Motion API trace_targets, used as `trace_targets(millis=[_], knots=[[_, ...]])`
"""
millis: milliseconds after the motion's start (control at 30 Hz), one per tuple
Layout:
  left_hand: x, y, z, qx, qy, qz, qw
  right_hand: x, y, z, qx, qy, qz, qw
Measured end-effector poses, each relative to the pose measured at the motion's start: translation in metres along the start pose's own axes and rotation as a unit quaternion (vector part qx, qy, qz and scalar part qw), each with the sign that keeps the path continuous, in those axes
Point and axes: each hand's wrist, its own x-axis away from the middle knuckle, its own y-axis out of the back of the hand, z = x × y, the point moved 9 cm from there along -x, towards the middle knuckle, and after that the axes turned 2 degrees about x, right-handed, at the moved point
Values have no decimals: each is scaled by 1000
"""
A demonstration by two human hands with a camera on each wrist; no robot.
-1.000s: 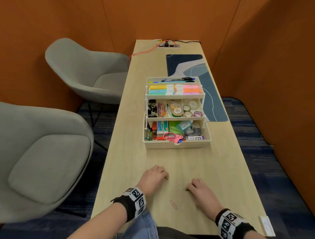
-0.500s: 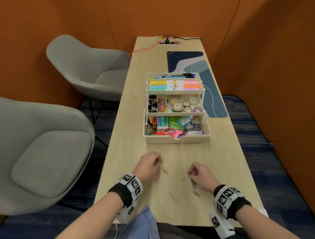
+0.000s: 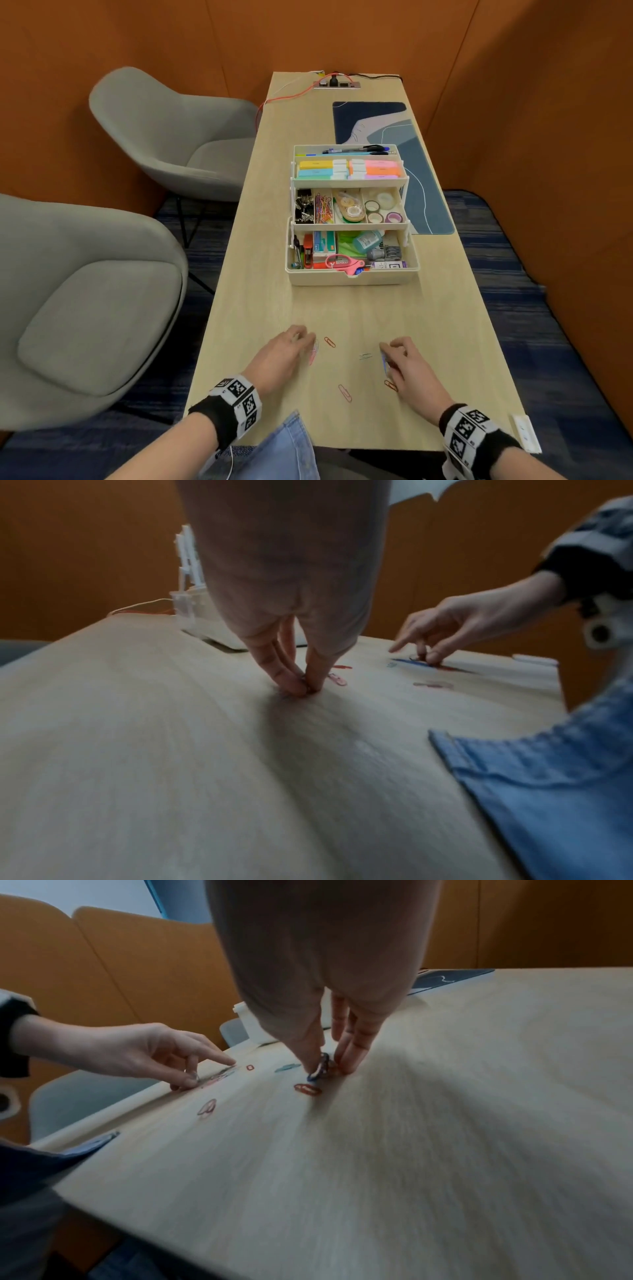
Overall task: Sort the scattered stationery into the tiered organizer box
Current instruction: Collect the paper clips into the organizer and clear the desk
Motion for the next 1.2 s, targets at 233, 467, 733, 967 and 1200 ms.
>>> trace_targets(millis=[233,467,733,967,1200], knots=[[-7,-1,1,-13,-10,-17,1000,-2,-15,8,106,51,11,993],[-14,2,-4,-68,-23,-11,997,-15,-4,23,178,46,16,983],[-25,4,-10,-162,-9,33,986,-24,-8,35,270,78,64,957],[-39,21,-13,-26,27,16,999,-37,20,-4,13,-41,-22,999],[-87,130,-38,193,37,-173,965,-40,33,-27,-80,-121,-48,988]])
